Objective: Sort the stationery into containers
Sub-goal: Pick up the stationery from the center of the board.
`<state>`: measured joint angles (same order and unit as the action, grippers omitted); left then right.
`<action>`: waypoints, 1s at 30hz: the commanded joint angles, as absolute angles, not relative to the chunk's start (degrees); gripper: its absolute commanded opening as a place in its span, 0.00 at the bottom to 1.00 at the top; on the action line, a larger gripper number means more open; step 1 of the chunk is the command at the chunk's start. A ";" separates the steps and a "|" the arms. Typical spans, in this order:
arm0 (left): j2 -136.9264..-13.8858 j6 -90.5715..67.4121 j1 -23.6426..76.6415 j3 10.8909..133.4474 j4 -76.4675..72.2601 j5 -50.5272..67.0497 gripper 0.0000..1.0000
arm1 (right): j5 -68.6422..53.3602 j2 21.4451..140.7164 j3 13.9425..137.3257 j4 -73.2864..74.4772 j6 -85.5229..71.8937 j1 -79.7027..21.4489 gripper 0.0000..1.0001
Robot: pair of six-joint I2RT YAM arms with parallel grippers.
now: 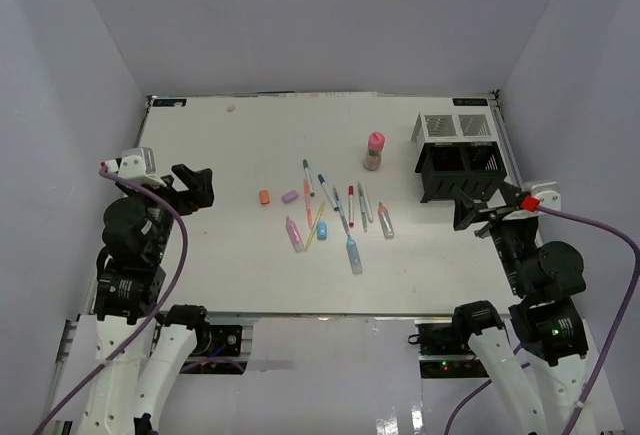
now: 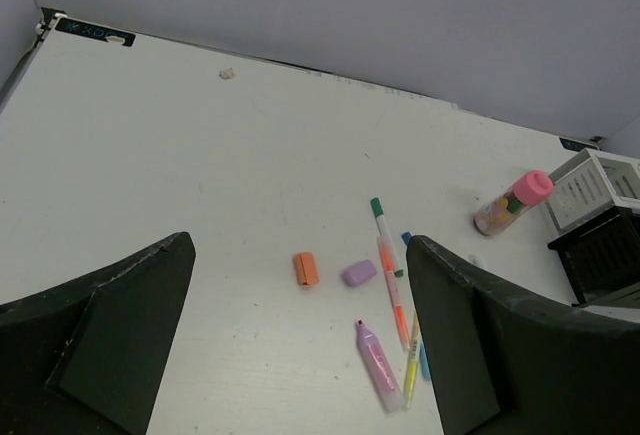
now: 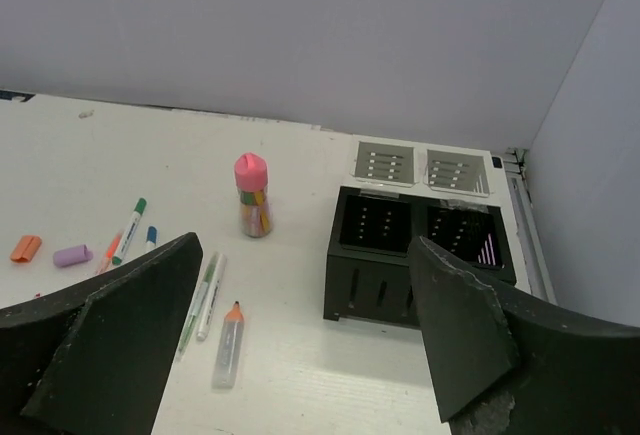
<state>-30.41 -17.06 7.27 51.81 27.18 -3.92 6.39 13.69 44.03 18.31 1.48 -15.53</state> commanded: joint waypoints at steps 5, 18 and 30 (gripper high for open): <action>-32.78 -20.30 7.47 50.19 25.93 -5.61 0.98 | -4.59 26.76 49.72 21.08 0.44 -16.00 0.90; -51.84 -23.64 7.47 59.23 21.37 -5.80 0.98 | -19.34 55.87 63.60 9.66 -6.23 -16.00 0.90; -55.28 -19.34 7.12 48.61 10.72 -6.77 0.98 | -10.20 85.15 72.42 0.70 2.45 -17.75 0.90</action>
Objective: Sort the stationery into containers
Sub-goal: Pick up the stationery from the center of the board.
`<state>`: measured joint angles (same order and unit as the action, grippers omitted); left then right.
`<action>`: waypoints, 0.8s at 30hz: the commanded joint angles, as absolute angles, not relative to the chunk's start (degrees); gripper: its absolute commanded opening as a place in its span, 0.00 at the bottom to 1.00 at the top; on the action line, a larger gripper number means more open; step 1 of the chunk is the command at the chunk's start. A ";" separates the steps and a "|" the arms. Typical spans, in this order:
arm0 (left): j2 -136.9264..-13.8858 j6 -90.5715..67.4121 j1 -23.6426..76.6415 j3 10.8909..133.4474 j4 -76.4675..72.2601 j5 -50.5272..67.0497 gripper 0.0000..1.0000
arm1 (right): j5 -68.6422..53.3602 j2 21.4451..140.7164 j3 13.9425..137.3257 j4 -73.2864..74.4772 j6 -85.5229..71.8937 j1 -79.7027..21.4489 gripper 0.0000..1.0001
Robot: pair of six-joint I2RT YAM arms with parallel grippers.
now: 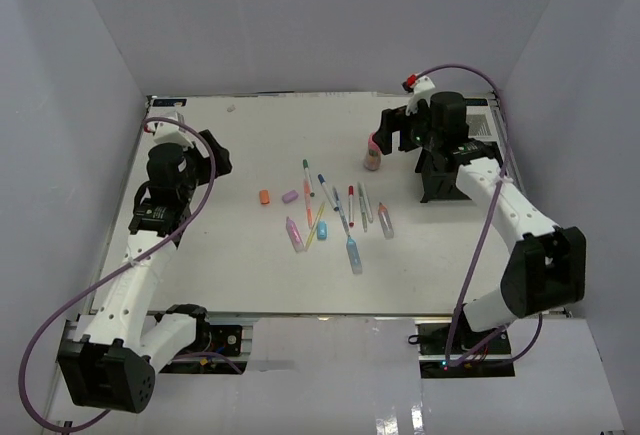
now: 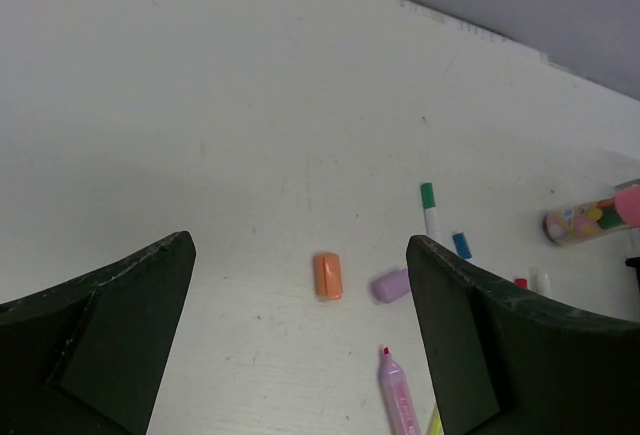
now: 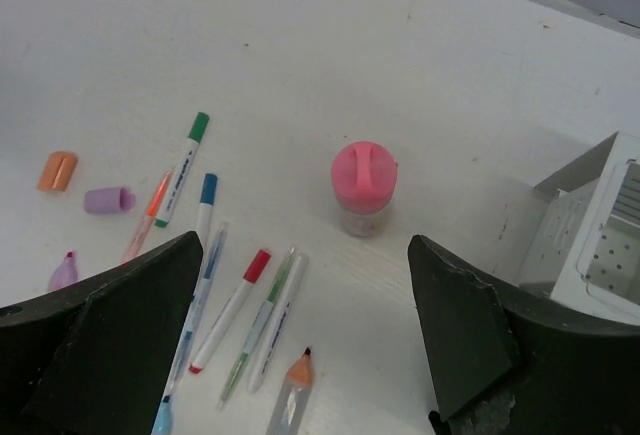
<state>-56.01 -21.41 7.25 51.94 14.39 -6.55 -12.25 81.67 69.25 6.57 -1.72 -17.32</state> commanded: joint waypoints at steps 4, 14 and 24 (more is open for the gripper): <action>-55.55 -19.34 6.77 48.34 11.78 -8.70 0.98 | -9.50 92.97 73.30 -6.05 4.39 -18.19 0.90; -55.55 -19.07 6.77 47.99 11.78 -8.35 0.98 | -8.00 107.04 80.68 -7.74 5.45 -19.77 0.94; -55.81 -19.16 6.77 47.90 11.86 -8.17 0.98 | -5.63 111.00 80.33 -7.56 4.48 -19.95 0.91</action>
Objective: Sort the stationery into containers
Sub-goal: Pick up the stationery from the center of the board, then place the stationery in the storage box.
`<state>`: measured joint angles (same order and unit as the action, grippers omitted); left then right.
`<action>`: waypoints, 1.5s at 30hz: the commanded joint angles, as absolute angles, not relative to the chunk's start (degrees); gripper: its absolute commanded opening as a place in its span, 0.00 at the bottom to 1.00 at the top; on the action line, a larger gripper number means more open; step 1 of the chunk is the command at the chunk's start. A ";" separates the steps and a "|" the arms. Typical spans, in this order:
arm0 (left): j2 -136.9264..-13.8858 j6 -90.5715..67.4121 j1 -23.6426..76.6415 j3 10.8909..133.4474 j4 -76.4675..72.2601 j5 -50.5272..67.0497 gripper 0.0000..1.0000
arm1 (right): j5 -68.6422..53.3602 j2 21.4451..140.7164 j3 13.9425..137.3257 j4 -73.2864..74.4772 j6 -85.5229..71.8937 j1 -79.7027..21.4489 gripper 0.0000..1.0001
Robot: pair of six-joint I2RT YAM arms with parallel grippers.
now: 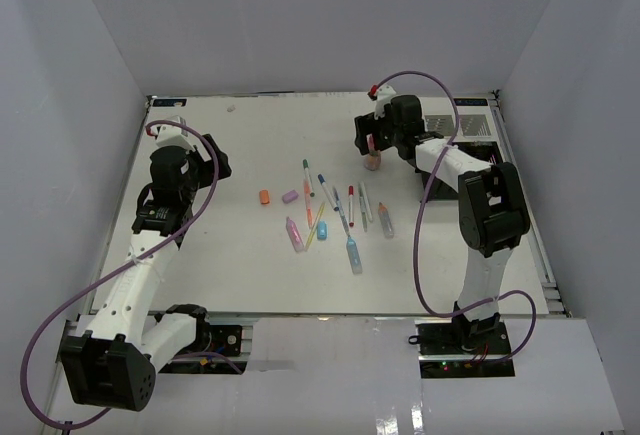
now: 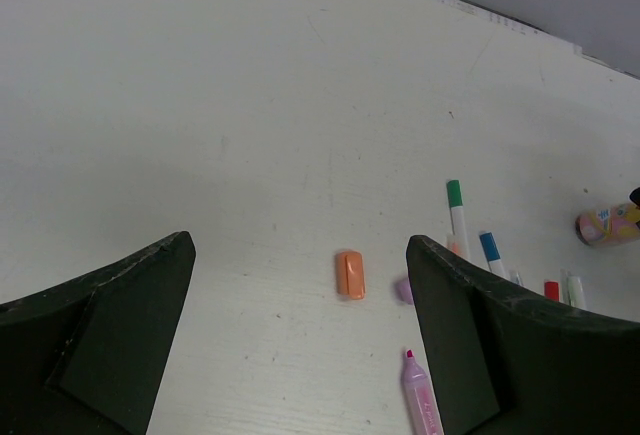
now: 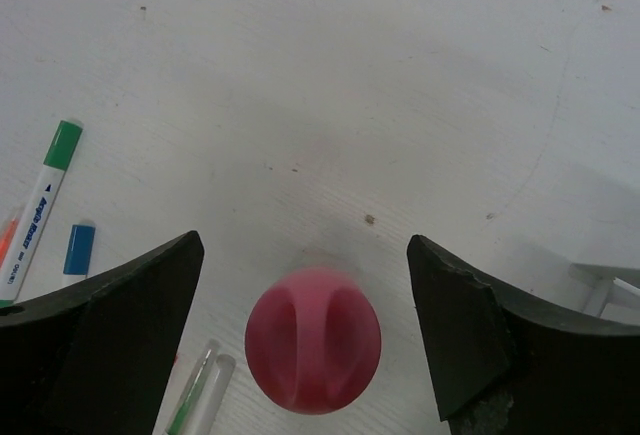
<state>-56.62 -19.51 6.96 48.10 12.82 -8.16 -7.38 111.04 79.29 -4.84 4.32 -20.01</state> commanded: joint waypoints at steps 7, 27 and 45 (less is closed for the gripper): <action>-55.72 -19.16 6.77 47.81 11.87 -7.91 0.98 | -4.66 110.31 79.81 -7.73 4.04 -19.95 0.54; -55.11 -19.34 6.77 47.99 12.48 -7.65 0.98 | 19.15 93.69 88.77 -1.67 7.39 -10.65 0.16; -55.72 -19.78 6.77 48.25 12.83 -5.71 0.98 | 18.20 97.29 79.89 -9.40 2.20 2.37 0.16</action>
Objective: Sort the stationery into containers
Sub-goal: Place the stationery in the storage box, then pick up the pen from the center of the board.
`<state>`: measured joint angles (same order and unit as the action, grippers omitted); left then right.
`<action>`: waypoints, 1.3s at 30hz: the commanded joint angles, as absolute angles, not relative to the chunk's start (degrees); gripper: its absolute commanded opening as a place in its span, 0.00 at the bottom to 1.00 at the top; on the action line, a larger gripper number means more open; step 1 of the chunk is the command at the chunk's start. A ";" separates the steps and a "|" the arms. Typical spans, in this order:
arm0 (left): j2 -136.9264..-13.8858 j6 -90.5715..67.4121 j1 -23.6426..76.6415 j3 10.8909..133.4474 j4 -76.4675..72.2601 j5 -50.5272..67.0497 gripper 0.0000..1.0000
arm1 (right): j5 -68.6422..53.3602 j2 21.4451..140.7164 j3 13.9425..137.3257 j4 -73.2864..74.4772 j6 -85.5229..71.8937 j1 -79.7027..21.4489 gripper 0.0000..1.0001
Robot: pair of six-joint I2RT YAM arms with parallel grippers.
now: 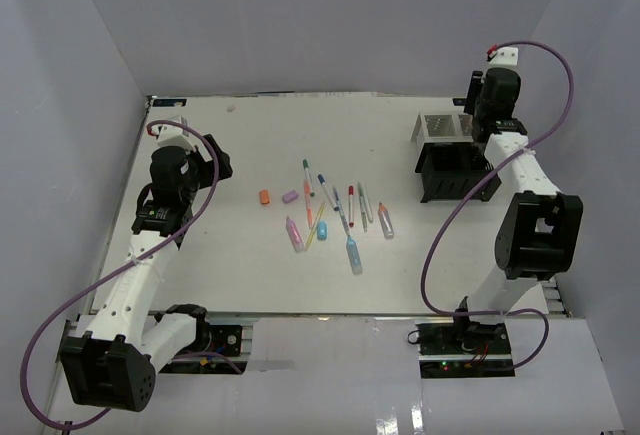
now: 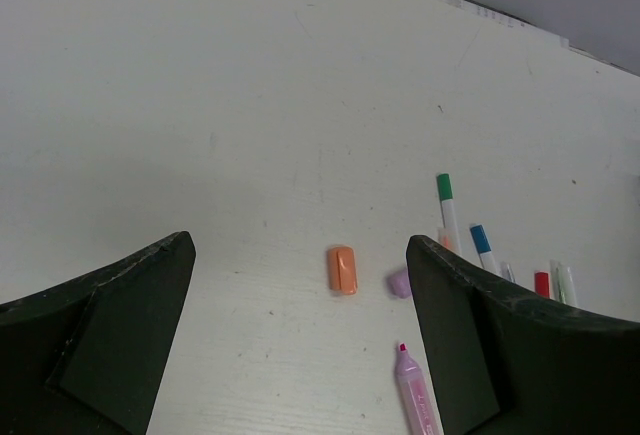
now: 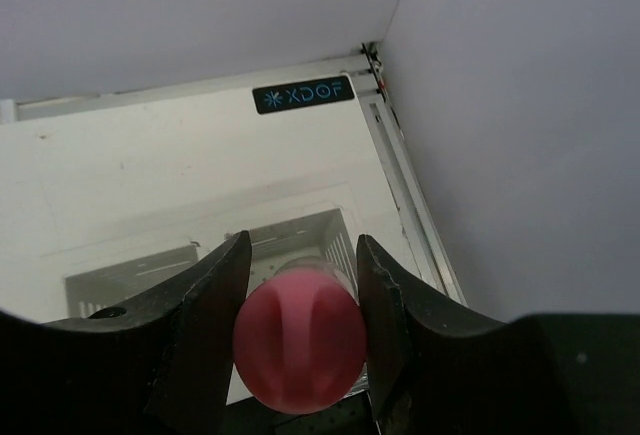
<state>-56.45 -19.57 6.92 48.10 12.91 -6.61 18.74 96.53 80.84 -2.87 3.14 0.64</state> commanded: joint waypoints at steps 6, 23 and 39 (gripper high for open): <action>-55.72 -19.86 6.77 48.34 12.83 -5.27 0.98 | 15.30 100.80 79.19 -10.28 2.90 3.34 0.20; -55.55 -20.04 6.68 48.08 12.66 -3.78 0.98 | 7.30 100.02 77.69 -6.68 2.46 3.25 0.80; -55.72 -20.13 6.77 47.99 12.74 -3.16 0.98 | 9.67 87.54 69.44 9.13 -3.85 -19.94 0.79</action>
